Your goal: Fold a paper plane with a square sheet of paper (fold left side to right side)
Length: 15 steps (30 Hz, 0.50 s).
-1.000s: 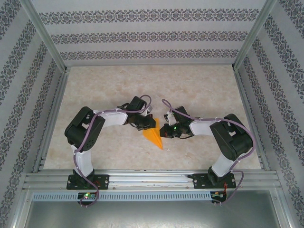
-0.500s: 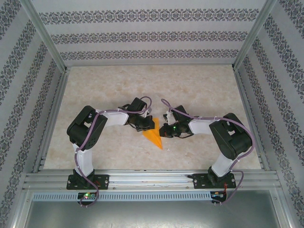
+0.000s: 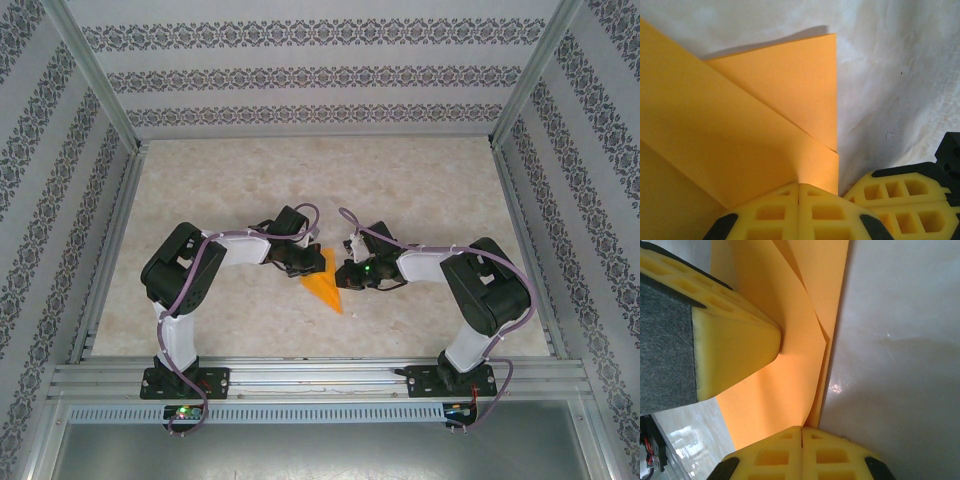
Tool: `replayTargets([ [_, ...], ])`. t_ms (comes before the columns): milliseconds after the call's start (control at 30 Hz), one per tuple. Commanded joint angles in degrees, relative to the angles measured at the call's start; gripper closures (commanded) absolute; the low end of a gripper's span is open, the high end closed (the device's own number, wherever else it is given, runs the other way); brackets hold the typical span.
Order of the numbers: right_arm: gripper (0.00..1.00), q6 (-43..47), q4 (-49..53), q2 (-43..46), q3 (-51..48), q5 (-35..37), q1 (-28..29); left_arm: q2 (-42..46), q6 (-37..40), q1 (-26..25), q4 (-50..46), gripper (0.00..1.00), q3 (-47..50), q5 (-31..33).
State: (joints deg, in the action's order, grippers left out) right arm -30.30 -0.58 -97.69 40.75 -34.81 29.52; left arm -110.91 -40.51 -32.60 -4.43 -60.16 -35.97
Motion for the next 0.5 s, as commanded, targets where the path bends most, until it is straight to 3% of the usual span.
replayTargets([
  [0,0.97,-1.2,2.7,-1.0,-0.3,3.0,1.4,-1.9,0.5,-0.5,-2.1,1.0,2.9,2.9],
  [300,0.73,-3.1,3.4,7.4,0.7,0.2,-1.1,-1.9,0.2,-0.5,-1.3,1.0,3.8,2.9],
  [467,0.68,-2.5,7.2,12.5,-1.0,-0.1,-2.6,-1.8,0.2,-0.5,-1.2,1.0,3.9,3.0],
])
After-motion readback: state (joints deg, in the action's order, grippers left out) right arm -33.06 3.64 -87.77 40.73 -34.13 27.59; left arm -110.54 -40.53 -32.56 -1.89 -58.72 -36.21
